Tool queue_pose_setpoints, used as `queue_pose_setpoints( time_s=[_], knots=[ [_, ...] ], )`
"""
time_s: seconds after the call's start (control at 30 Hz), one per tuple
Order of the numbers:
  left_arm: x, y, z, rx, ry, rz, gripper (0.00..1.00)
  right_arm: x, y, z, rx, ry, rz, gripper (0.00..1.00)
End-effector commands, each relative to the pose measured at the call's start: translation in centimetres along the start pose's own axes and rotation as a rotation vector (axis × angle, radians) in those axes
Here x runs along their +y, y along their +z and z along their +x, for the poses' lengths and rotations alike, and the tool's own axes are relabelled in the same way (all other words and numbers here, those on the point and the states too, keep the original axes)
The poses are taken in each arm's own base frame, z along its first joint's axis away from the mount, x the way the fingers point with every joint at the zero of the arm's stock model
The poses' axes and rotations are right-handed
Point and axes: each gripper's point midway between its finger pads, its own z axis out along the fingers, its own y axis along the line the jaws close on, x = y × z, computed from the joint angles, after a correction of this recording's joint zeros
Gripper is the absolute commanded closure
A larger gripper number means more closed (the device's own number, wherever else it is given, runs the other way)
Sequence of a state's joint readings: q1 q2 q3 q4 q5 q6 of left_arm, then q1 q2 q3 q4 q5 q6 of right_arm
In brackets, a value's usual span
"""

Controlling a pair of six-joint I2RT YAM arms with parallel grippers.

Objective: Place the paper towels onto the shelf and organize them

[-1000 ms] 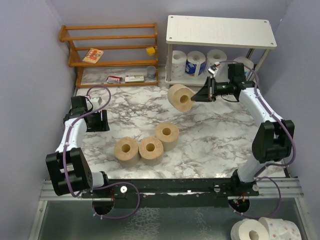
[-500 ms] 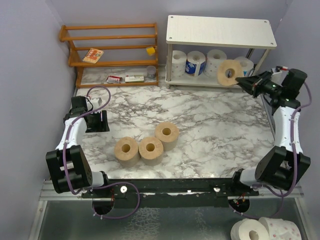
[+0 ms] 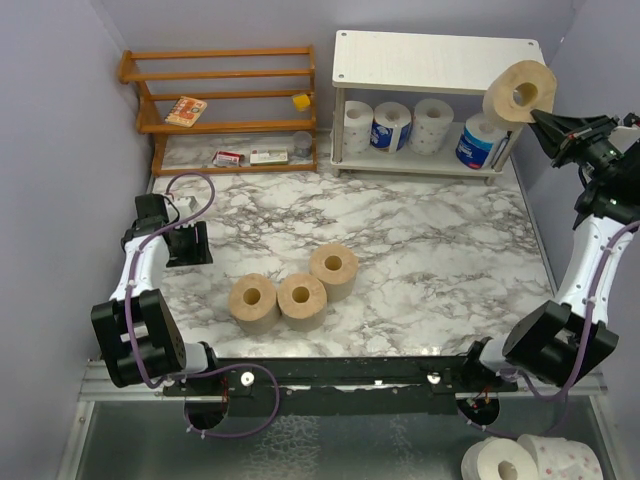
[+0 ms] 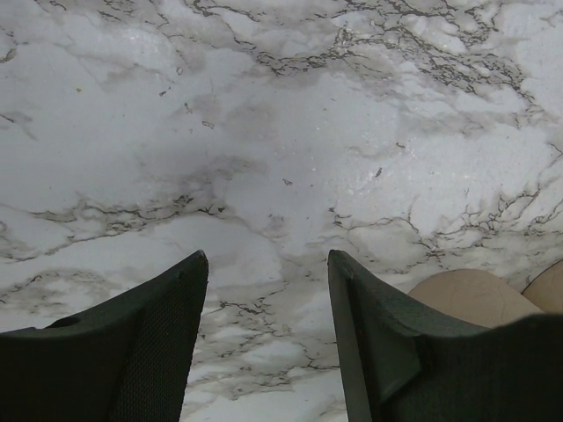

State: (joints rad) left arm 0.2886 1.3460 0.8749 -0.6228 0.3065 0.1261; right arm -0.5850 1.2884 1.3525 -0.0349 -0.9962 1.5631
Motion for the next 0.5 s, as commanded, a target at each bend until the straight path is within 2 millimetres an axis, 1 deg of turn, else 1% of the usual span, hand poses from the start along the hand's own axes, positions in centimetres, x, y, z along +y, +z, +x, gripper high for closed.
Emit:
queue_pose_setpoints(
  time_s=[0.0,0.07,0.13,0.2,0.37,0.43,0.47],
  knots=[
    [0.2,-0.7,-0.6,-0.02,0.002,0.009,0.41,2.4,0.8,-4.4,-0.125,0.093,-0.121,0.99],
    [0.3,-0.6,-0.5,-0.012,-0.002,0.013,0.41,3.2,1.3,-6.2,-0.167,0.105,-0.15,0.99],
    [0.4,-0.4,-0.3,0.003,-0.009,0.009,0.42,3.3,2.3,-8.0,-0.168,0.13,-0.146,0.99],
    [0.9,-0.5,-0.2,0.002,-0.019,0.001,0.45,3.0,3.3,-9.6,-0.165,0.163,-0.137,0.99],
    [1.9,-1.1,-0.2,-0.019,-0.052,-0.001,0.45,4.3,4.8,-13.8,-0.264,0.115,-0.174,0.99],
    [2.2,-1.2,-0.2,-0.024,-0.062,-0.007,0.45,4.1,5.3,-15.2,-0.298,0.106,-0.179,0.99],
    [2.4,-1.3,-0.2,-0.028,-0.066,-0.012,0.45,3.6,5.6,-16.1,-0.318,0.103,-0.174,0.99]
  ],
)
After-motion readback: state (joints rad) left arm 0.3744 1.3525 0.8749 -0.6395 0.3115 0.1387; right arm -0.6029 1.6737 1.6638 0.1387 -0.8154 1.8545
